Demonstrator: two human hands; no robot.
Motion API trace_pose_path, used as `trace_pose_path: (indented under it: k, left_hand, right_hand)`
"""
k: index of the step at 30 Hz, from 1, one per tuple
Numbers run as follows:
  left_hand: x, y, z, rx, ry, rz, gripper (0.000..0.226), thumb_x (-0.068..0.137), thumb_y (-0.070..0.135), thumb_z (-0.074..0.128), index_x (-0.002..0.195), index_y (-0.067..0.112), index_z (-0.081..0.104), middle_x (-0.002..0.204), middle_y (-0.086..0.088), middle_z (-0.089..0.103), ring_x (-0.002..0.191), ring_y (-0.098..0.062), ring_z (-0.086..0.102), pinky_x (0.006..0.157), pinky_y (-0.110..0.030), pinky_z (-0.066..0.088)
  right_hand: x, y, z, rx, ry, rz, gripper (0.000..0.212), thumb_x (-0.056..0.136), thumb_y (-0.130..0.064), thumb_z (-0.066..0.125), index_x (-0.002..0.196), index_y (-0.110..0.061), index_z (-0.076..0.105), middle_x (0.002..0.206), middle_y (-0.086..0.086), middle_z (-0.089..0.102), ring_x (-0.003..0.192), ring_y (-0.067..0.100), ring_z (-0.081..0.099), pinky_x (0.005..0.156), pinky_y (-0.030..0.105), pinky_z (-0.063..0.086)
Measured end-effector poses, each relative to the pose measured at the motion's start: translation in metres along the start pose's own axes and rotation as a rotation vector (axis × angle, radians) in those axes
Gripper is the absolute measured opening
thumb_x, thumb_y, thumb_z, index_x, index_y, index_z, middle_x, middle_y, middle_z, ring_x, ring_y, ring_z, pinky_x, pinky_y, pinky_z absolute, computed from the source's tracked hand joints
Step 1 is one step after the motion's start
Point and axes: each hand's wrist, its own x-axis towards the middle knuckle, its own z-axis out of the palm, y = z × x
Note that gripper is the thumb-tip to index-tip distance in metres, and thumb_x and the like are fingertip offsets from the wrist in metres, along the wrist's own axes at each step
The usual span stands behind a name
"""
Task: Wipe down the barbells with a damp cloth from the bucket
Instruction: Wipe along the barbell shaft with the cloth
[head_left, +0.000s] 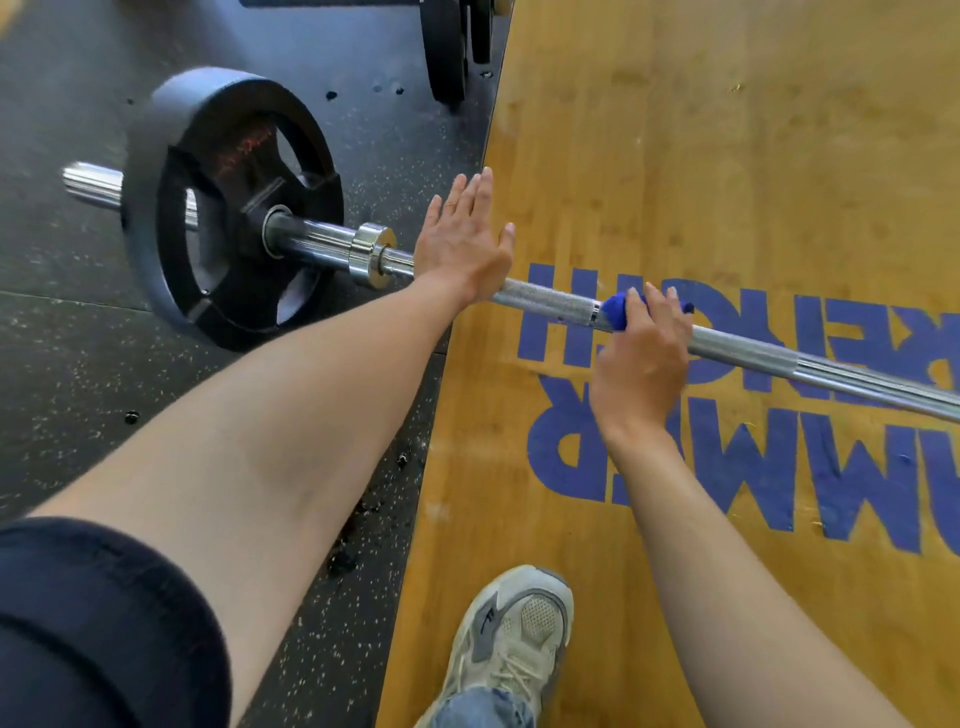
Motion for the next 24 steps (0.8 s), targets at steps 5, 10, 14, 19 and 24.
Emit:
trace_pose_path:
  k: [5, 10, 14, 19, 24]
  left_hand:
    - [0.021, 0.003, -0.002, 0.03, -0.056, -0.004, 0.072, 0.105, 0.049, 0.024, 0.164, 0.017, -0.003, 0.172, 0.0, 0.004, 0.158, -0.015, -0.002, 0.128, -0.04, -0.003]
    - [0.027, 0.006, -0.004, 0.048, -0.083, 0.008, 0.073, 0.105, 0.051, 0.022, 0.163, 0.016, -0.005, 0.172, -0.001, 0.003, 0.158, -0.015, -0.002, 0.128, -0.039, -0.003]
    - [0.026, 0.004, -0.003, 0.07, -0.11, 0.015, 0.073, 0.105, 0.053, 0.021, 0.164, 0.017, -0.004, 0.172, 0.0, 0.003, 0.158, -0.015, -0.002, 0.128, -0.04, -0.003]
    - [0.013, -0.002, -0.002, 0.062, -0.113, 0.02, 0.074, 0.104, 0.054, 0.021, 0.164, 0.016, -0.001, 0.172, -0.002, 0.007, 0.158, -0.017, 0.001, 0.128, -0.041, -0.003]
    - [-0.015, 0.0, -0.001, 0.062, -0.07, 0.016, 0.072, 0.105, 0.053, 0.023, 0.164, 0.017, 0.005, 0.171, -0.002, 0.013, 0.158, -0.018, 0.005, 0.128, -0.042, -0.002]
  right_hand:
    - [0.007, -0.04, 0.024, -0.025, -0.142, -0.5, 0.059, 0.089, 0.015, 0.053, 0.146, 0.002, 0.047, 0.152, 0.016, 0.048, 0.147, 0.037, 0.036, 0.124, 0.047, 0.024]
    - [0.016, -0.008, 0.017, -0.055, 0.008, -0.299, 0.05, 0.09, 0.012, 0.052, 0.137, 0.0, 0.059, 0.142, 0.016, 0.058, 0.137, 0.037, 0.049, 0.118, 0.049, 0.036]
    - [0.01, -0.052, 0.039, -0.017, -0.015, -0.387, 0.058, 0.08, 0.018, 0.066, 0.136, 0.005, 0.058, 0.14, 0.019, 0.059, 0.136, 0.039, 0.05, 0.118, 0.049, 0.036]
    - [0.001, -0.009, 0.012, -0.023, 0.009, -0.229, 0.051, 0.087, 0.014, 0.061, 0.136, -0.002, 0.061, 0.142, 0.015, 0.058, 0.136, 0.035, 0.05, 0.118, 0.045, 0.037]
    - [-0.022, -0.047, 0.017, 0.027, -0.06, -0.219, 0.055, 0.086, 0.017, 0.059, 0.139, 0.004, 0.055, 0.145, 0.018, 0.054, 0.142, 0.037, 0.042, 0.121, 0.048, 0.03]
